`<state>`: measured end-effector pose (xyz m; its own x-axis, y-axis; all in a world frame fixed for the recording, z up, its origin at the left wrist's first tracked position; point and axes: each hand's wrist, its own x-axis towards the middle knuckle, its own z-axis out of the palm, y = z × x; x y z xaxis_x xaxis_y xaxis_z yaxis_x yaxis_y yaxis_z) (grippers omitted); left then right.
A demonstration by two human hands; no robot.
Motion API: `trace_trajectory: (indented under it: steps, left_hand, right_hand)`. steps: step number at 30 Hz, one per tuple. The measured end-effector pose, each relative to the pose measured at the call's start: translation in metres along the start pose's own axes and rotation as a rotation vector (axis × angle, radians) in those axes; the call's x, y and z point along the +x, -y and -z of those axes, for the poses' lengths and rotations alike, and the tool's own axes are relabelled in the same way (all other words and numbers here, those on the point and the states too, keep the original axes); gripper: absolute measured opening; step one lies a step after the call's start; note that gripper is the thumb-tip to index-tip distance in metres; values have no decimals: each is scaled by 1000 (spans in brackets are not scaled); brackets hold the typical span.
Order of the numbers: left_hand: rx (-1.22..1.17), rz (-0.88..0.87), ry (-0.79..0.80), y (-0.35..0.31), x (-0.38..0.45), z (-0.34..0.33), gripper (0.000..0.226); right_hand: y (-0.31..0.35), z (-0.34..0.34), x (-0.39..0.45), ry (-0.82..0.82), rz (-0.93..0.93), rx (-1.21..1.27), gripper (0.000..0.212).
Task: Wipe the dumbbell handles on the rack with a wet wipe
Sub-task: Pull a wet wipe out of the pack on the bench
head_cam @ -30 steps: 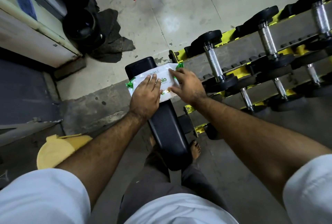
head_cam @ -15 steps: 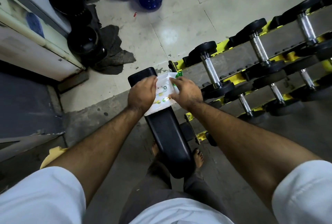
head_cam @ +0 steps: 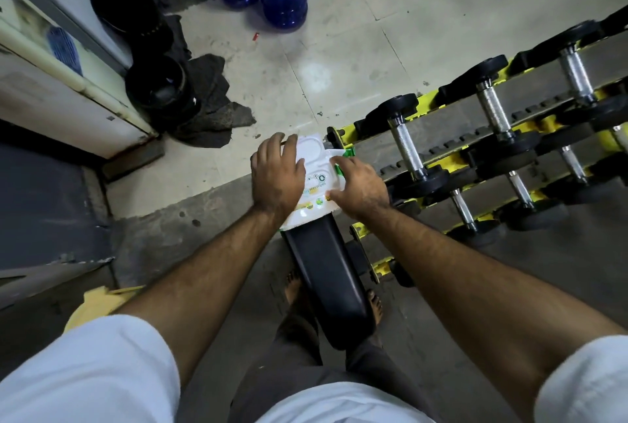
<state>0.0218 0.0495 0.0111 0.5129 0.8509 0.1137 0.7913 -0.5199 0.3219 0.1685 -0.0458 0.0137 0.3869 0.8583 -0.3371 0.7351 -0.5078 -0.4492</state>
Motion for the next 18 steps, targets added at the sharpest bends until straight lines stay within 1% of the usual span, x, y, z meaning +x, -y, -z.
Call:
trace_trajectory:
  steps: [2, 3, 5, 7, 9, 11, 13, 15, 18]
  left_hand:
    - [20, -126, -74, 1, -17, 3, 41]
    - [-2, -176, -66, 2, -24, 3, 39]
    - [-69, -225, 13, 6, -34, 0, 34]
    - [-99, -201, 87, 7, -39, -4, 27]
    - [-82, -160, 122, 3, -38, -7, 20]
    - [-20, -165, 148, -4, -37, -9, 11]
    - [53, -169, 159, -9, -40, -11, 9]
    - [85, -110, 153, -13, -43, -13, 11]
    - [84, 21, 157, -18, -46, -18, 5]
  right_hand:
    - [1, 0, -2, -5, -3, -11, 74]
    - [1, 0, -3, -7, -6, -16, 74]
    - [3, 0, -4, -9, -13, -20, 73]
    - [4, 0, -4, -3, -16, -26, 73]
    - [3, -1, -4, -4, -15, -24, 73]
    - [2, -2, -5, -10, -13, -23, 73]
    - [1, -2, -6, -14, -11, -21, 72]
    - [0, -2, -6, -18, -1, -16, 71]
    - [-3, -3, -6, -34, 3, 15, 72]
